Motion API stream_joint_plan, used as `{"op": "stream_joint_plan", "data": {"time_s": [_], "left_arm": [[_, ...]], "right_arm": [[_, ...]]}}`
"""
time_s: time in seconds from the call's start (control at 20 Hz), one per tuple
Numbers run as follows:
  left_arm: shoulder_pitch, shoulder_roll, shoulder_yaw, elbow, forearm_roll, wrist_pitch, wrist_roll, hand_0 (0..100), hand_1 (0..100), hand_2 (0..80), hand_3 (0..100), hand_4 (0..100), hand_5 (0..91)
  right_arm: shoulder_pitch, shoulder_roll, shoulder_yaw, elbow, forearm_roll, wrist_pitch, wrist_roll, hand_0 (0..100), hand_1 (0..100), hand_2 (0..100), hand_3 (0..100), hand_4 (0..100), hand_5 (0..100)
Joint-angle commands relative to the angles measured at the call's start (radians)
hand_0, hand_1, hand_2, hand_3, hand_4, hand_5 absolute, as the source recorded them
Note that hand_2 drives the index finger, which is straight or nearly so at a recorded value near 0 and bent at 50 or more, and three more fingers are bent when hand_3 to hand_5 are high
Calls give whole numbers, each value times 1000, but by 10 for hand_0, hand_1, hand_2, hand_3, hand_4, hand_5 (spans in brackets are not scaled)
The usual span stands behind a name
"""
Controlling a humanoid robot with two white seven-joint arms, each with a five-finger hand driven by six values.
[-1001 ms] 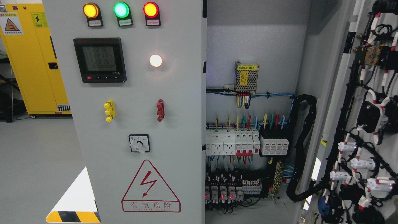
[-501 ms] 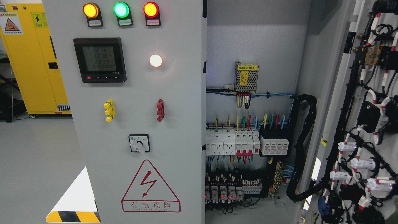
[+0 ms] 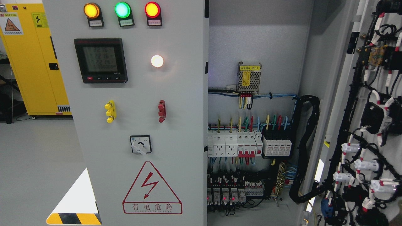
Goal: Open door with both hands
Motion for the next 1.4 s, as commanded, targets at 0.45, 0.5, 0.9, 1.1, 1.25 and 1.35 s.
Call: {"op": "stream_joint_plan", "data": {"time_s": [0.45, 0.5, 0.9, 1.1, 1.25, 1.35], "left_arm": [[-9, 3, 2, 4, -1, 6, 5, 120, 556, 0, 0, 0, 0], [-11, 1, 2, 4, -1, 6, 5, 120, 556, 0, 0, 0, 0], [-9, -5, 3, 5, -1, 6, 5, 120, 556, 0, 0, 0, 0], [-9, -13, 3, 5, -1, 6, 5, 120, 556, 0, 0, 0, 0], [-9, -14, 3, 7, -1, 6, 5, 120, 556, 0, 0, 0, 0], [-9, -14, 3, 7, -1, 6, 5, 120, 556, 0, 0, 0, 0]], "right_arm": [[-216, 91, 83, -116, 68, 122, -4, 0, 500, 40, 0, 0, 0], [-236, 94, 80, -99, 86, 122, -4, 0, 500, 40, 0, 0, 0], [-425, 119, 63, 33, 87, 168, -2, 0, 500, 40, 0, 0, 0], [-491, 120, 51, 111, 85, 168, -2, 0, 500, 40, 0, 0, 0], [-535, 120, 49, 141, 85, 168, -2, 0, 500, 40, 0, 0, 0], [-566, 119, 45, 165, 85, 168, -2, 0, 500, 40, 0, 0, 0]]}}
